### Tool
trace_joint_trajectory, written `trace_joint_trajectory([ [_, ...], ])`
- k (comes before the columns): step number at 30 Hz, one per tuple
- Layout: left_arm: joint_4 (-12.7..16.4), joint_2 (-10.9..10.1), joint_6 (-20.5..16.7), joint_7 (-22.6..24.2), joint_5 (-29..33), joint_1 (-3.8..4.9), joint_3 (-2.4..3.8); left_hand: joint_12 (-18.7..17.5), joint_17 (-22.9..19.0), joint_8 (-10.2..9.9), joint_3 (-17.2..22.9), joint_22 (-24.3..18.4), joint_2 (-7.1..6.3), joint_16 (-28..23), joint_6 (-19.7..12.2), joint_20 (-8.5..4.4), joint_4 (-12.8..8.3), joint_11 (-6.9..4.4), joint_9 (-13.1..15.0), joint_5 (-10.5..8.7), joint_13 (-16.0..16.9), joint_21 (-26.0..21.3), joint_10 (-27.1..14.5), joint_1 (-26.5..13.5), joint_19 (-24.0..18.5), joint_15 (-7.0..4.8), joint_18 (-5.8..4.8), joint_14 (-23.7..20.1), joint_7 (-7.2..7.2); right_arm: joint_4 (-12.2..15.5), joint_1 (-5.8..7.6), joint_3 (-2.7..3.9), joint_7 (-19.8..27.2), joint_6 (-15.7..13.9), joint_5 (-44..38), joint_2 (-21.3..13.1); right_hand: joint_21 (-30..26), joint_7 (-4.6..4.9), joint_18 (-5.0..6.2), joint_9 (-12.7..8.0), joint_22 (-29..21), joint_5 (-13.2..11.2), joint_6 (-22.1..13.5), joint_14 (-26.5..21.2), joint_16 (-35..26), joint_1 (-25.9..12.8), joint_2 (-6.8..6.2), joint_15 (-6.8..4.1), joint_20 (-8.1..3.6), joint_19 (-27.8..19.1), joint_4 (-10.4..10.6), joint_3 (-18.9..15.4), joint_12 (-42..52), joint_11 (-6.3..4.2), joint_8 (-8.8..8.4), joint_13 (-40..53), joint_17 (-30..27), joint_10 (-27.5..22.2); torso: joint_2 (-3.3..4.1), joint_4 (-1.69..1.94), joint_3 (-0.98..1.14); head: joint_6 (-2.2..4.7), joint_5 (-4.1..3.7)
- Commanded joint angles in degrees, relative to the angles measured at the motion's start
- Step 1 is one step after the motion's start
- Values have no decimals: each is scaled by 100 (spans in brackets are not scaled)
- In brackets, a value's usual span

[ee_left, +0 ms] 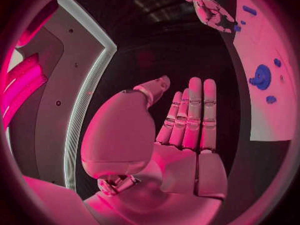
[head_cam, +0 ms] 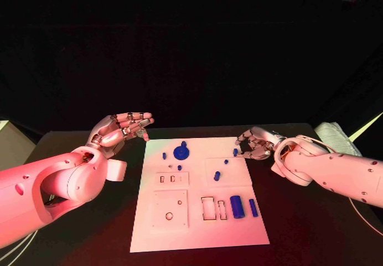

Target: Assemble the parts on the task board

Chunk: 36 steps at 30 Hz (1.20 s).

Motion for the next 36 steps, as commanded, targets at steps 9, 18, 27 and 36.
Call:
trace_joint_trajectory([
  [9, -2, 10, 112, 32, 7, 2, 3, 2, -5, -27, 9, 8, 16, 26, -39, -5, 10, -11, 7, -31, 2, 21, -29, -20, -50, -16, 75, -43, 5, -189, -65, -1, -161, -38, -132, 148, -8, 2, -47, -5, 1138, -16, -20, 598, 29, 68, 52, 36, 33, 323, -24, 40, -12, 36, -22, 542, 1469, 12, -4, -7, 0, -27, 4],
  [18, -5, 12, 111, 28, 3, 2, 3, 2, -5, -27, 9, 8, 16, 26, -39, -5, 10, -11, 7, -31, 2, 21, -29, -20, -50, -16, 75, -43, 5, -269, -86, -1, -208, 76, -159, 211, -11, 1, -46, -2, 1136, -14, 12, 597, 27, 71, 75, 37, 35, 321, -26, 70, -3, 36, -9, 550, 1464, 21, -7, -3, 3, -41, 9],
  [27, -13, 14, 107, 29, 2, 2, 3, 2, -5, -27, 9, 8, 16, 26, -39, -5, 10, -11, 7, -31, 2, 21, -29, -20, -50, -16, 75, -43, 5, -330, -100, -1, -221, 86, -168, 252, -2, -6, -48, 5, 1145, -22, 76, 599, 31, 69, 97, 34, 35, 328, -30, 110, 31, 30, 17, 579, 1474, 52, -9, -3, 0, -41, 13],
  [36, -10, 11, 104, 28, 2, 2, 3, 2, -5, -27, 9, 8, 16, 26, -39, -5, 10, -11, 7, -31, 2, 21, -29, -20, -50, -16, 75, -43, 5, -351, -110, -1, -210, 92, -167, 290, 3, -32, -49, 14, 1152, -32, 187, 599, 31, 47, 122, 18, 25, 332, -33, 174, 54, 9, 61, 597, 1474, 77, -4, -3, 7, -41, 15],
])
